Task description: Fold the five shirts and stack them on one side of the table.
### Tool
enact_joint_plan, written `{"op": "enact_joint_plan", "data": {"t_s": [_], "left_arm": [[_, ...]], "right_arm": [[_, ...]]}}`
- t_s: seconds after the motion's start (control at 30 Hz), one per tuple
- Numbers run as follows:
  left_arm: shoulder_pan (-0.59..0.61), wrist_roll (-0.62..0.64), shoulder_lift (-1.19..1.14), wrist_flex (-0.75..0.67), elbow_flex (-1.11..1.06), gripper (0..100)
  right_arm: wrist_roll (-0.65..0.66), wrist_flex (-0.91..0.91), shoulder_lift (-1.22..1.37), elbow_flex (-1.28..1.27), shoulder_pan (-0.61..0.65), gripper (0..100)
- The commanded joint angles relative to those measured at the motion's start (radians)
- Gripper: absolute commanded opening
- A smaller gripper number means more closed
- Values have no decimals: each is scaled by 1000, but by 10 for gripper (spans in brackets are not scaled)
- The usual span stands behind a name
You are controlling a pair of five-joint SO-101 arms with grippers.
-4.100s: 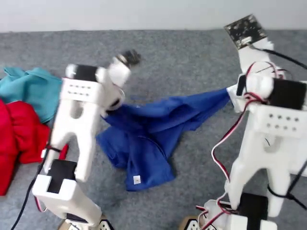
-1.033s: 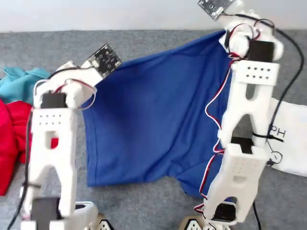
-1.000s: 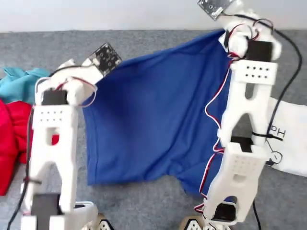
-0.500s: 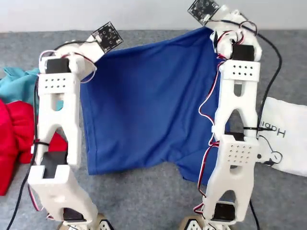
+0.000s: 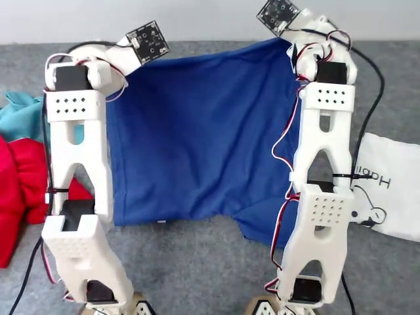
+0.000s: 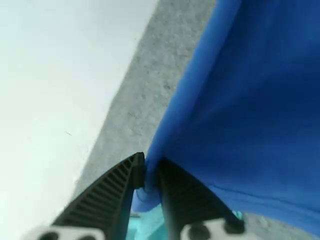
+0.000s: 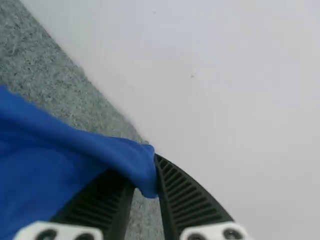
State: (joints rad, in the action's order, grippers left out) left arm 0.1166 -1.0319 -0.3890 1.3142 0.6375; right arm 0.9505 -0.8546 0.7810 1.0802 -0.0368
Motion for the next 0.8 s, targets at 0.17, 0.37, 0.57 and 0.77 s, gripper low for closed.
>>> {"op": "enact_joint_plan", "data": {"t_s": [0.17,0.37,0.57,0.77], "left_arm": [[26,-5,5,238,13,13],[34,-5,-9,419,-79,14],[32,35,-5,439,-242,15],[14,37,-5,439,-432,15]], "right_arm": [[5,-358,-53,110,12,9],[3,-816,-68,259,10,9],[-87,-947,-93,265,-35,11],[-87,-947,-303,-164,-85,12]]}}
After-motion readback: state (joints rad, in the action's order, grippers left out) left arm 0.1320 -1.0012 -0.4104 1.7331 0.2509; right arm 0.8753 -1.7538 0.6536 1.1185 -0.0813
